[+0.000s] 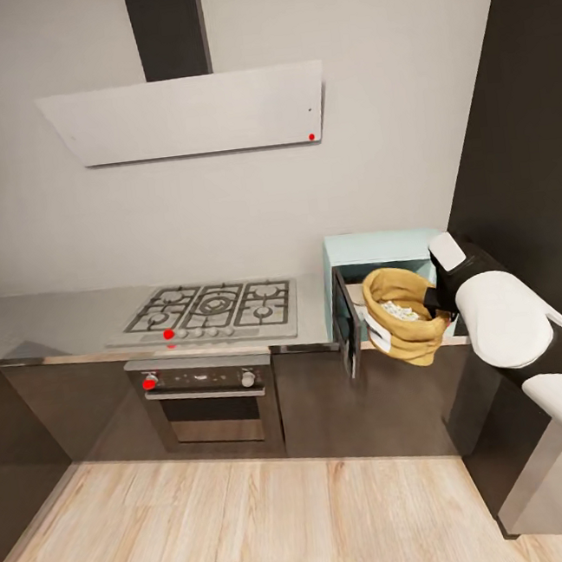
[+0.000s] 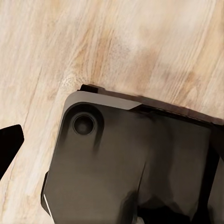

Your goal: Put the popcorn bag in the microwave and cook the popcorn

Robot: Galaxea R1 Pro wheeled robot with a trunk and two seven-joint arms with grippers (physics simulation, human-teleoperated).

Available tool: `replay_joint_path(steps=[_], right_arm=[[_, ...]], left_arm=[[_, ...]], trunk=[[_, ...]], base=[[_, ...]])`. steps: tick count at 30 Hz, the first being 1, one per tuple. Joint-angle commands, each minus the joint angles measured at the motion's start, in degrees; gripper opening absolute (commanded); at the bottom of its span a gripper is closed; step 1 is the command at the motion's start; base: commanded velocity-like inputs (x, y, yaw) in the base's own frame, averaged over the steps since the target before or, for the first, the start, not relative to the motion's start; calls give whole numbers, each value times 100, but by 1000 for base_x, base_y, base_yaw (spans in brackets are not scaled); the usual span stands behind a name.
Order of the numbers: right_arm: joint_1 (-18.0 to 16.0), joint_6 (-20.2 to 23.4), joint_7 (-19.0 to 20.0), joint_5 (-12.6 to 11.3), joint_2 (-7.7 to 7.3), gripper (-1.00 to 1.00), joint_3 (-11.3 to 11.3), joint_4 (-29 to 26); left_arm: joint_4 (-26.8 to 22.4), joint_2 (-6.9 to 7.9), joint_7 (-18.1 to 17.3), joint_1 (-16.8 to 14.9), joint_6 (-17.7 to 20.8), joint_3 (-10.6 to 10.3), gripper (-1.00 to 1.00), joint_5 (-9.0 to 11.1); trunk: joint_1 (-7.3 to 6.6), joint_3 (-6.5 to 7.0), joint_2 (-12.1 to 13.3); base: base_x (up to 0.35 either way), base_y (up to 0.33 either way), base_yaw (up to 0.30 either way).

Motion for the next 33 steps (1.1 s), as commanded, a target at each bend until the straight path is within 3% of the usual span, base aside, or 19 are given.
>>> replay_joint_path(steps=[1, 33], right_arm=[[-7, 8, -54, -34, 0, -100, -11, -3], [37, -4, -60, -36, -2, -100, -6, -10]], left_arm=[[4, -1, 1, -5, -18, -5, 100, 44], [4, -1, 2, -5, -9, 22, 100, 53]], trunk=[[4, -13, -13], [4, -13, -13]], base=[[0, 0, 0], [93, -27, 0]])
